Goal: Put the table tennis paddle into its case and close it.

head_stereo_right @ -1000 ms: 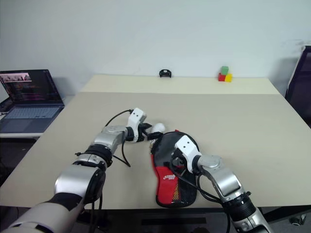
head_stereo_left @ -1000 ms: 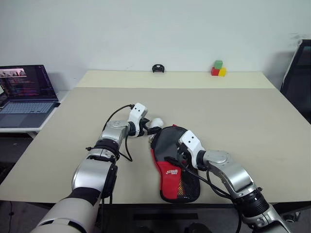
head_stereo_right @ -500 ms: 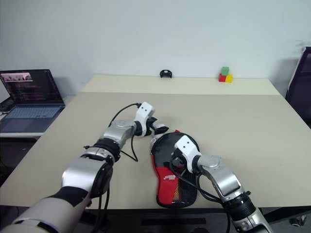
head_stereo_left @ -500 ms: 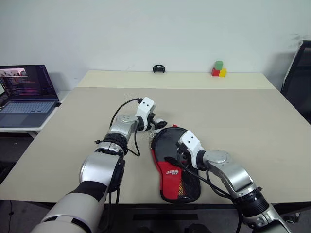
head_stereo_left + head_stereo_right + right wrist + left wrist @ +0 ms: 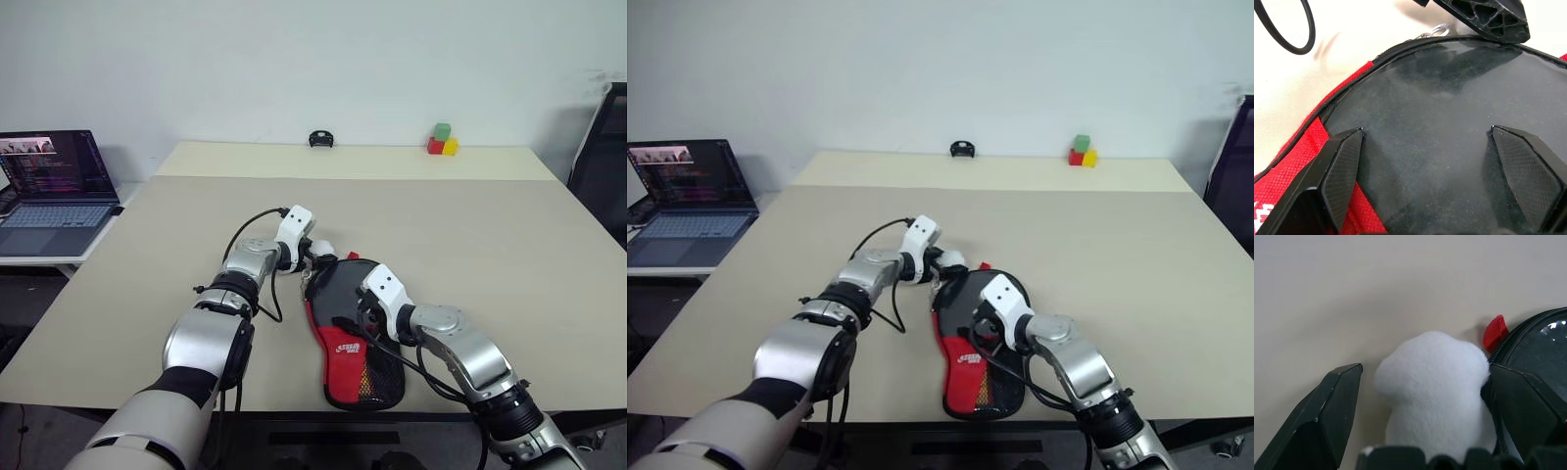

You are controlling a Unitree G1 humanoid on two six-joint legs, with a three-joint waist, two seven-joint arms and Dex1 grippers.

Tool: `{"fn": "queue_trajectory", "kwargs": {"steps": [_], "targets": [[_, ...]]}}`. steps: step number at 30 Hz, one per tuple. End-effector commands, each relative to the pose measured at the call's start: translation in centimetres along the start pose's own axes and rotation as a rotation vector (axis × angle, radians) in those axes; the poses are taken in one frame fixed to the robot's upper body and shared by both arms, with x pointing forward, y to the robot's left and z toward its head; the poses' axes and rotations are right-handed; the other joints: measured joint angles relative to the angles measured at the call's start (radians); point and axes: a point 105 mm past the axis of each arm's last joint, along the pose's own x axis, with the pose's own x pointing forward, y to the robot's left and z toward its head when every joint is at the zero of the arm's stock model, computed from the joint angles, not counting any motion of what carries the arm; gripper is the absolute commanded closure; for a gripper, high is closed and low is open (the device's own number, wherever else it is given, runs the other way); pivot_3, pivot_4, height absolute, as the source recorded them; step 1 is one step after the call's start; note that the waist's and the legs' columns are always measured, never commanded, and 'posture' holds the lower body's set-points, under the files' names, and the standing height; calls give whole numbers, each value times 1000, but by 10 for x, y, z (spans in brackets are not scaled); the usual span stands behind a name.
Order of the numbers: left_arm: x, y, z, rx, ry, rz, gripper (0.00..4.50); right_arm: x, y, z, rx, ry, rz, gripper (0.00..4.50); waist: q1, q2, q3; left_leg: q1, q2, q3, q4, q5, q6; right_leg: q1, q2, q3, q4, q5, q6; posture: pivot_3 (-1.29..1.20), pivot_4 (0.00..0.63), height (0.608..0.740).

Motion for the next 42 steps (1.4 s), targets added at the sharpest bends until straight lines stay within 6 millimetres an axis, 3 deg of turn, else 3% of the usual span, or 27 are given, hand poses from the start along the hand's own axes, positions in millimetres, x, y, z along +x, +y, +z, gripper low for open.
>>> {"fn": "queue_trajectory", "kwargs": {"steps": [1, 7, 11, 25, 42], "targets": [[-1, 1, -5, -1, 25, -2, 968, 2, 5, -49, 77, 187, 9, 0, 0, 0, 0, 0, 0, 0, 0, 0, 0, 0, 0, 0, 0, 0, 0, 0, 150, 740], [1, -2, -9, 4, 39, -9, 3127, 2, 5, -50, 76, 187, 1, 0, 0, 0, -2, 0, 0, 0, 0, 0, 0, 0, 0, 0, 0, 0, 0, 0, 150, 740], [2, -3, -6, 8, 33, -11, 4095, 1, 2, -53, 71, 197, -17, 0, 0, 0, -5, 0, 0, 0, 0, 0, 0, 1, 0, 0, 0, 0, 0, 0, 150, 740], [6, -1, 29, 126, -29, 69, 4138, -1, 1, -72, 94, 249, -33, 0, 2, -1, -7, 0, 0, -1, 0, 0, 0, 1, 0, 0, 0, 0, 0, 0, 150, 740], [34, -42, 69, 241, -111, 81, 4139, -13, 5, -84, 160, 271, -97, 0, 12, -1, -9, 2, -1, -3, 0, 0, 0, 6, -1, -3, -2, 0, 1, 0, 150, 740]]}}
